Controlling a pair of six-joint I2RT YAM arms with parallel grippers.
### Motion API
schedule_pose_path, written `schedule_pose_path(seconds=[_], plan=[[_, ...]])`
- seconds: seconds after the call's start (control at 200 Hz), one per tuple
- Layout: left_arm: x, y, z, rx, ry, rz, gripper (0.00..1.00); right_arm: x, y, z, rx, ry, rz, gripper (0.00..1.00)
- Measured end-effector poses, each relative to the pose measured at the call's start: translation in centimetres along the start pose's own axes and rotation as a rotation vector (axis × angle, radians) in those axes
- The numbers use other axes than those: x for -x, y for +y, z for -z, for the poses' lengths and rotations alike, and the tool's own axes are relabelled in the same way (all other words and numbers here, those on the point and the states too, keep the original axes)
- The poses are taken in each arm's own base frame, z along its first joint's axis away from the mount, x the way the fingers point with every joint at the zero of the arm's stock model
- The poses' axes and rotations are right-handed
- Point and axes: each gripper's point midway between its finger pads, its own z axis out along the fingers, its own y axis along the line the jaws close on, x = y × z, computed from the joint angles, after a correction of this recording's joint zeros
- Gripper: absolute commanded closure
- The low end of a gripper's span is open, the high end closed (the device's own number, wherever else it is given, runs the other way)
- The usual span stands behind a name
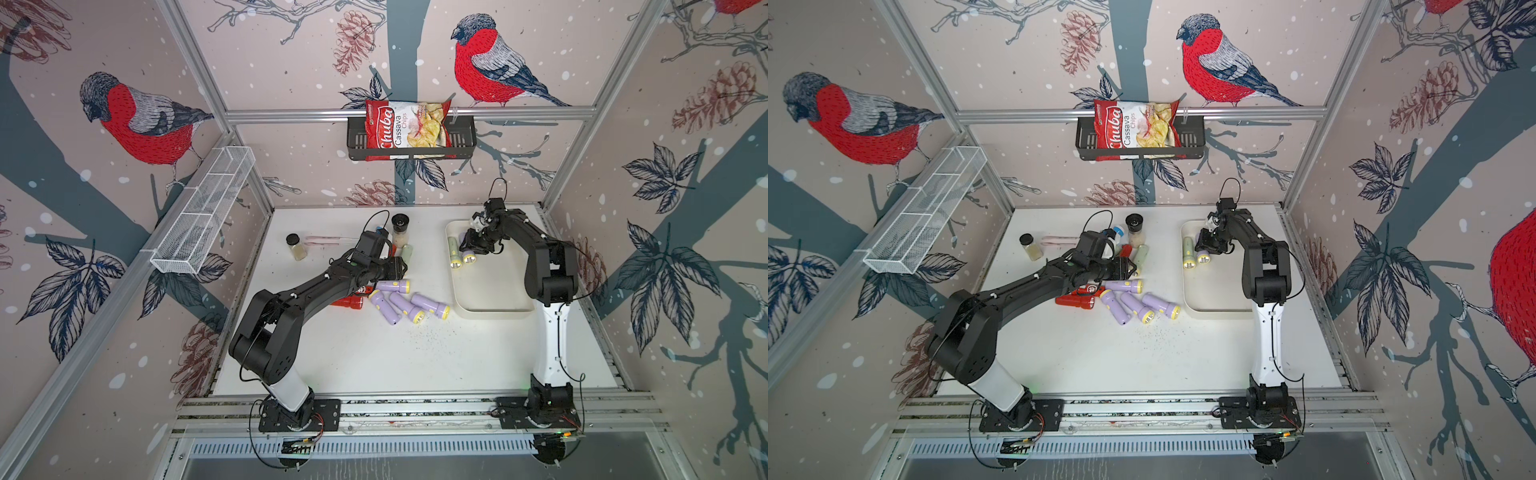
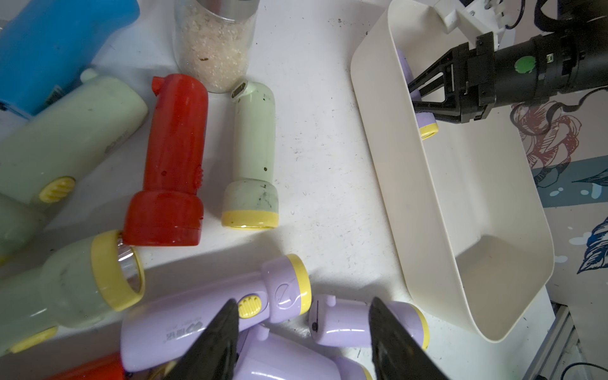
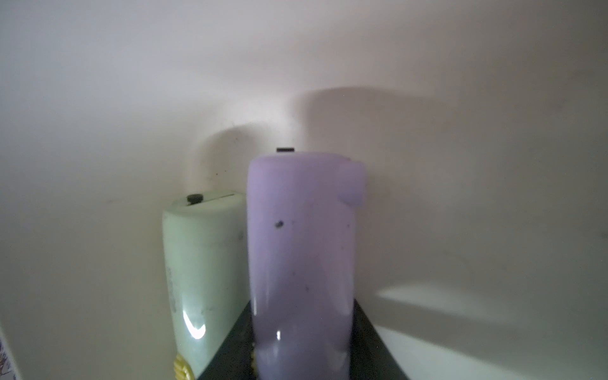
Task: Put the flashlights into the storage boxes
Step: Place the flashlight at the storage box.
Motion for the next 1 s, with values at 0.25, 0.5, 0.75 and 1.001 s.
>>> schedule_pose_path(seconds=[0.25, 0.5, 0.75, 1.001], plan=[[-0.1, 0.1, 0.0, 0.002, 0.002, 0.001, 0.37, -0.5, 0.4, -0.2, -0.001, 0.017, 0.002, 0.48], [0.0, 0.0, 0.2, 0.002, -0.002, 0.000, 0.37, -0.3, 1.0, 1.5, -0.020, 0.000, 0.012, 0.41], [0.6, -0.5, 1.6, -0.001, -0.026, -0.011, 0.38, 1.1, 2.6, 6.6, -0.071, -0.100, 0.053, 0.39], [0.2, -0.7, 4.0, 0.023, -0.065, -0.025, 0.38, -1.9, 7.9, 11.1, -0.125, -0.161, 0.171, 0.39]])
